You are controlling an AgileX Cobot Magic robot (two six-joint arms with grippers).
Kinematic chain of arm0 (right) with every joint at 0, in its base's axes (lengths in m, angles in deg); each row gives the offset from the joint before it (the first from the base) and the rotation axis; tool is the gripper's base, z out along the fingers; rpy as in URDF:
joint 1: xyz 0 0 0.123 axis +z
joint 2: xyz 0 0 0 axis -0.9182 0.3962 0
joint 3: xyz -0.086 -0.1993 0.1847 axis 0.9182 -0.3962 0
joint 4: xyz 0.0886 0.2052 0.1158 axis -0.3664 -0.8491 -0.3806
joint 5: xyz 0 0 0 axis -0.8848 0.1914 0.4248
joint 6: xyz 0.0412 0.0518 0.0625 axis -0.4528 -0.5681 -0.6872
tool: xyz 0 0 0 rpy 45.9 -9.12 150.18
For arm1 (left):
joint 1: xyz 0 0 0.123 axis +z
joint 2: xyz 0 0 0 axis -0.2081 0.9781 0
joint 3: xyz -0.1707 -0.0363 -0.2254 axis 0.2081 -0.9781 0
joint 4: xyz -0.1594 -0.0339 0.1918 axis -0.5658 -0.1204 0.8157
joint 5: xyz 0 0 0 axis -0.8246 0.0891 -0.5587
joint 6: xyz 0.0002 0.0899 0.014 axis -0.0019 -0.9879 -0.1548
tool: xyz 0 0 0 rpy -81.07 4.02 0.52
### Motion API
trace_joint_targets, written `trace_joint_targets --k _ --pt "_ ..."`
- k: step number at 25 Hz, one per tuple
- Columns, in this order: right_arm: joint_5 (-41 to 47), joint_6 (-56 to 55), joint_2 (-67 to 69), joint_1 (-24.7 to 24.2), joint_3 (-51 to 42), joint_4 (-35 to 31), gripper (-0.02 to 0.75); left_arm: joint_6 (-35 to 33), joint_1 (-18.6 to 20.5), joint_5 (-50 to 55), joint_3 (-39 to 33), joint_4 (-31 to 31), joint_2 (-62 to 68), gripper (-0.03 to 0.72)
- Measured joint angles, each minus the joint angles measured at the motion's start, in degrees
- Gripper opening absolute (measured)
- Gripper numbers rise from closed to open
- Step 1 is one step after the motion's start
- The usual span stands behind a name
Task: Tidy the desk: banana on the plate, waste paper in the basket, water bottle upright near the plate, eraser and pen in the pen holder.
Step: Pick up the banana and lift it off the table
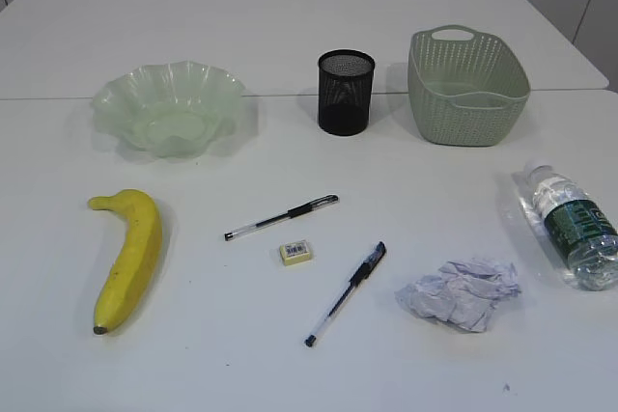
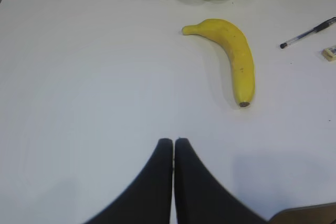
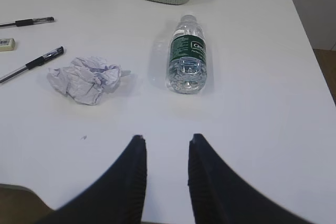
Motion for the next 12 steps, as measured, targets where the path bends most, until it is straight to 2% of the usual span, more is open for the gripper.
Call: trace_joint_targets --k 12 --pt "0.0 0.0 0.0 0.0 0.0 0.0 0.213 0.0 0.0 0.0 0.0 -0.45 0.0 -0.025"
